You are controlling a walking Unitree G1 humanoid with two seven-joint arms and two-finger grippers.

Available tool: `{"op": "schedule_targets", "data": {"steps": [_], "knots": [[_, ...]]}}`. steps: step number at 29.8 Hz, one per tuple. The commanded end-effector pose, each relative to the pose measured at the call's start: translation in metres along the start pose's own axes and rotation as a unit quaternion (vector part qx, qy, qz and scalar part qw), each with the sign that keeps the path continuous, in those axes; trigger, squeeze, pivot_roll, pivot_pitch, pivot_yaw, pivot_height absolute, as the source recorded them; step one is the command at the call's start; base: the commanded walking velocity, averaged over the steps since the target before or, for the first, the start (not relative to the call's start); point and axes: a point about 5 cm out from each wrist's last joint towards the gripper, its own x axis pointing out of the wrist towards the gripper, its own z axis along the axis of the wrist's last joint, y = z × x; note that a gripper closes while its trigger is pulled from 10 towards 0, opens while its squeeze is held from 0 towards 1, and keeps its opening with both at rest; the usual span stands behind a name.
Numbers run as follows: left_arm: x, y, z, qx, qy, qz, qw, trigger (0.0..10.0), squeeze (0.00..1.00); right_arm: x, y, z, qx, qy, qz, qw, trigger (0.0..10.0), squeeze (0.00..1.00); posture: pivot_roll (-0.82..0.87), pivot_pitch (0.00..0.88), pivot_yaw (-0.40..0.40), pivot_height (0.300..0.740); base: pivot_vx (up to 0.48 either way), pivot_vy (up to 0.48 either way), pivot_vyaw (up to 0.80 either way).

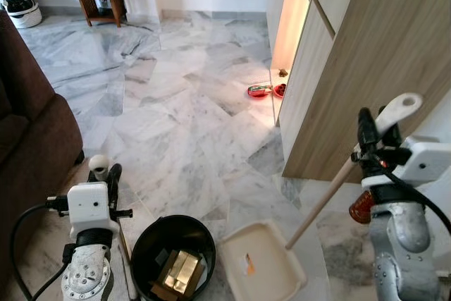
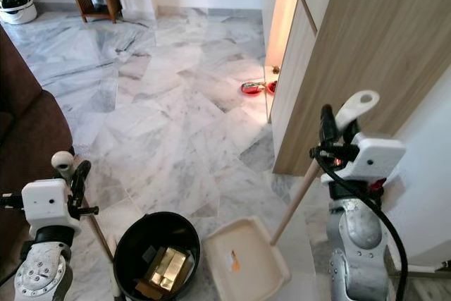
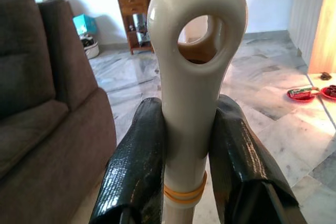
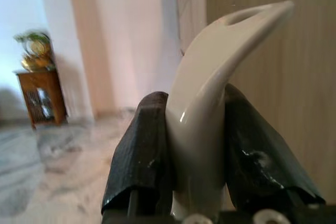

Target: Sweep floor

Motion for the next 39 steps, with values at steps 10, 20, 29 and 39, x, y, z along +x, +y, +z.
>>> {"op": "schedule_targets", "data": {"steps": [10,20,29,39], "knots": [[-0.006,0.002,-0.015,-0.033,0.026,0.003,0.999,10.0,0.0,0.003,-0.012,-0.028,0.024,0.029,-0.036,0.999,10.0,0.0,0.03,0.056,-0.009,0.74,0.0,0.0,0.0],[-0.005,0.001,-0.019,-0.042,0.029,0.009,0.999,10.0,0.0,0.016,-0.017,-0.03,0.022,0.022,-0.046,0.998,10.0,0.0,0.0,0.101,-0.021,0.74,0.0,0.0,0.0],[-0.004,0.004,-0.02,-0.041,0.034,0.008,0.999,10.0,0.0,0.014,-0.012,-0.04,0.017,0.036,-0.041,0.998,10.0,0.0,0.02,0.116,-0.004,0.74,0.0,0.0,0.0],[-0.008,0.002,-0.02,-0.043,0.037,0.009,0.998,10.0,0.0,0.016,-0.012,-0.043,0.018,0.037,-0.037,0.998,10.0,0.0,0.03,0.129,-0.01,0.74,0.0,0.0,0.0]]}}
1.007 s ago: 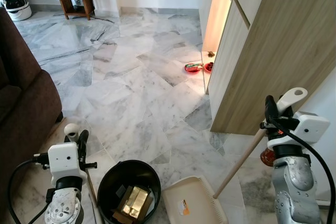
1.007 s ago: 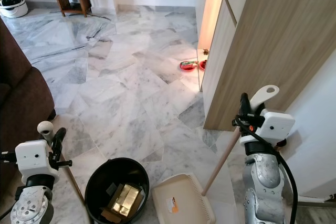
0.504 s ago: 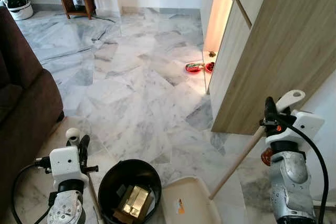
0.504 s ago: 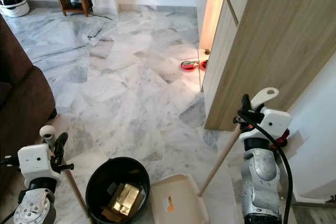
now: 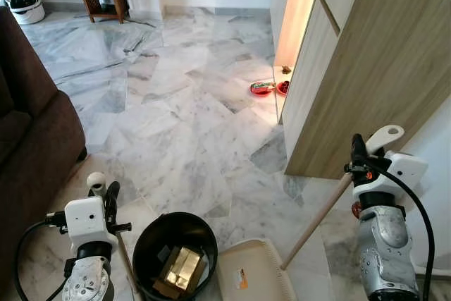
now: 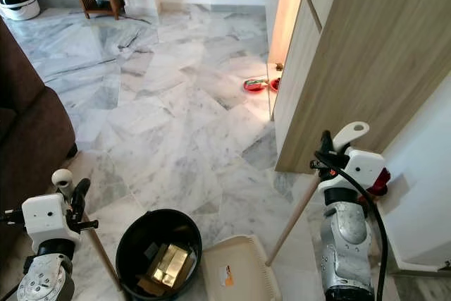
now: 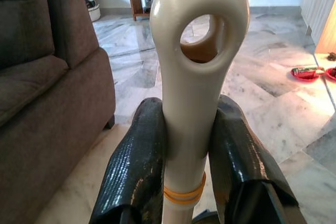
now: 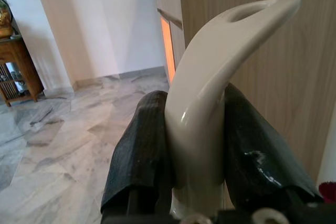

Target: Sweep floor

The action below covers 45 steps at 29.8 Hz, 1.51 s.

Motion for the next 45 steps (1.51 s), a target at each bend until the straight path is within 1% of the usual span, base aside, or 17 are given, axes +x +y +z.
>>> {"op": "schedule_targets", "data": {"steps": [1,6,10,17,23,29,39,45], "knots": [[0.0,-0.002,0.005,-0.01,-0.014,-0.002,1.0,10.0,0.0,0.005,0.002,0.007,0.002,-0.019,0.004,1.0,10.0,0.0,0.03,0.129,-0.01,0.74,0.0,0.0,0.0],[-0.002,-0.002,0.005,-0.011,-0.015,-0.002,1.0,10.0,0.0,0.003,0.004,0.001,0.004,-0.012,0.006,1.0,10.0,0.0,0.03,0.115,-0.009,0.74,0.0,0.0,0.0],[-0.001,-0.005,0.005,-0.012,-0.015,-0.01,1.0,10.0,0.0,0.002,0.006,-0.001,0.005,-0.008,0.009,1.0,10.0,0.0,0.03,0.107,-0.006,0.74,0.0,0.0,0.0],[0.0,-0.005,0.007,-0.009,-0.019,-0.013,1.0,10.0,0.0,0.0,0.003,-0.006,-0.001,-0.001,0.007,1.0,10.0,0.0,0.03,0.079,0.001,0.74,0.0,0.0,0.0],[0.001,-0.005,0.007,-0.009,-0.023,-0.015,1.0,10.0,0.0,-0.002,0.005,-0.012,0.001,0.009,0.007,1.0,10.0,0.0,0.03,0.066,0.004,0.74,-0.286,0.0,0.0],[-0.002,-0.007,0.007,-0.005,-0.022,-0.018,1.0,10.0,0.0,-0.005,0.011,-0.017,0.0,0.017,0.02,1.0,10.0,0.0,0.03,0.058,-0.003,0.74,-0.358,0.0,0.0],[-0.003,-0.008,0.006,-0.008,-0.021,-0.013,1.0,10.0,0.0,-0.001,0.006,-0.015,-0.004,0.013,0.015,1.0,10.0,0.0,0.03,0.056,-0.012,0.74,-0.368,0.0,0.0],[-0.004,-0.009,0.004,-0.01,-0.018,-0.012,1.0,10.0,0.0,-0.002,0.009,-0.016,-0.009,0.016,0.019,1.0,10.0,0.0,0.03,0.056,-0.014,0.74,-0.362,0.0,0.0]]}}
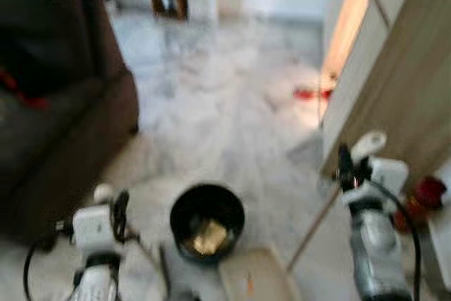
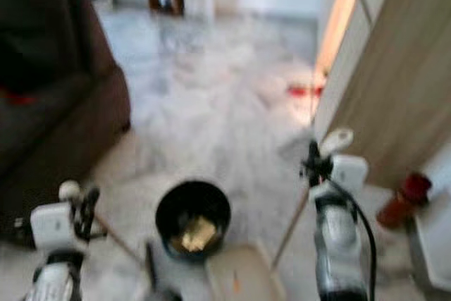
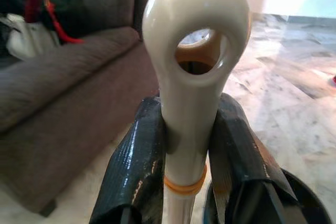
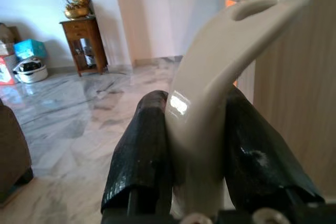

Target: Sweep floor

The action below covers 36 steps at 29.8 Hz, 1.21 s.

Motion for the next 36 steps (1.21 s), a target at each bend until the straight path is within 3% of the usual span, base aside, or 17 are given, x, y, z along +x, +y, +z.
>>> {"op": "schedule_targets", "data": {"steps": [1,11,17,36], "knots": [[0.003,0.0,0.007,0.008,-0.016,-0.001,1.0,10.0,0.0,0.002,0.001,0.005,0.005,-0.015,-0.002,1.0,10.0,0.0,0.03,0.051,-0.015,0.74,-0.349,0.0,0.0],[0.005,0.0,0.007,0.006,-0.018,0.001,1.0,10.0,0.0,0.004,-0.002,0.005,0.004,-0.014,-0.007,1.0,10.0,0.0,0.03,0.058,-0.015,0.74,-0.343,0.0,0.0],[0.005,-0.001,0.006,0.005,-0.015,-0.002,1.0,10.0,0.0,0.004,-0.004,0.001,0.006,-0.005,-0.009,1.0,10.0,0.0,0.03,0.058,-0.016,0.74,0.0,0.0,0.0],[0.006,-0.003,0.002,-0.002,-0.008,-0.019,1.0,10.0,0.0,0.001,-0.002,-0.008,0.002,0.012,-0.009,1.0,10.0,0.0,0.02,0.029,-0.006,0.74,0.0,0.0,-0.77]]}}
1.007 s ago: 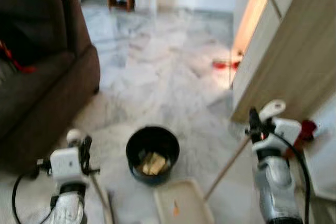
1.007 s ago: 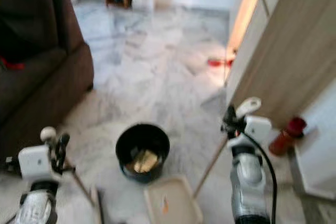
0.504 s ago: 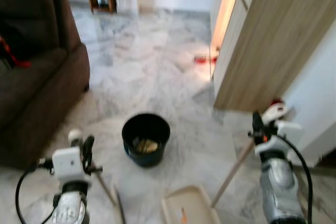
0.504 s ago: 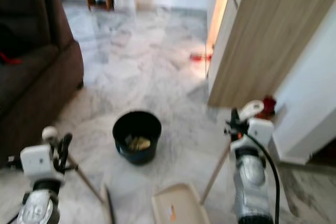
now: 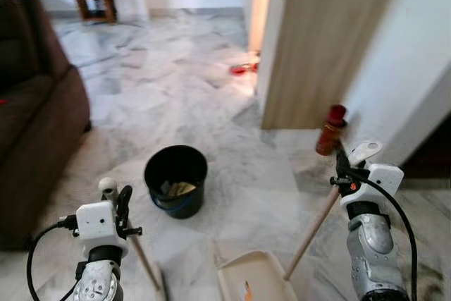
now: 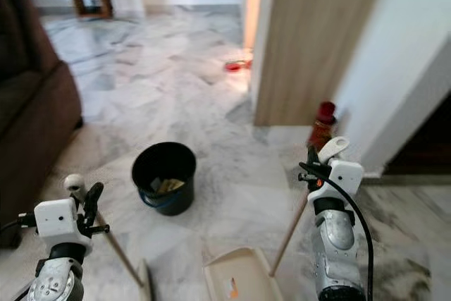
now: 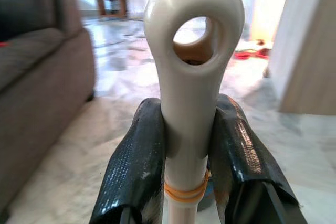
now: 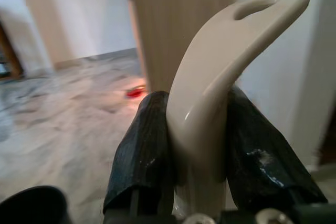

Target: Sweep floor

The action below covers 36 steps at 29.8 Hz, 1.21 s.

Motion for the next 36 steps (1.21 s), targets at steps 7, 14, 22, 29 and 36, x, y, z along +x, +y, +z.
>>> {"op": "schedule_targets", "data": {"steps": [7,14,22,29,36], "knots": [[0.0046,0.0005,0.0061,0.003,-0.017,-0.009,1.0,10.0,0.0,-0.0008,-0.0011,-0.001,0.004,-0.003,-0.006,1.0,10.0,0.0,0.02,0.015,-0.002,0.74,0.0,0.0,-0.8],[0.0049,0.0001,0.0055,0.003,-0.015,-0.011,1.0,10.0,0.0,-0.0011,-0.0016,-0.0029,0.0,0.002,-0.008,1.0,10.0,0.0,0.02,0.009,-0.003,0.74,0.0,0.0,-0.8],[0.0058,-0.0014,0.0031,-0.006,-0.005,-0.006,1.0,10.0,0.0,0.0022,-0.0011,-0.0026,-0.002,0.004,-0.008,1.0,10.0,0.0,0.02,0.036,-0.01,0.74,0.0,0.12,-0.8],[0.0053,-0.0025,0.0038,-0.001,-0.008,-0.007,1.0,10.0,0.0,0.0032,-0.0017,-0.0022,-0.005,0.003,-0.011,1.0,10.0,0.0,0.03,0.045,-0.013,0.74,0.0,0.19,-0.8],[0.0061,-0.0037,0.0036,-0.005,-0.007,-0.009,1.0,10.0,0.0,0.0056,-0.0017,-0.0019,-0.006,0.003,-0.014,1.0,10.0,0.0,0.03,0.053,-0.015,0.74,0.0,0.0,-0.8]]}}
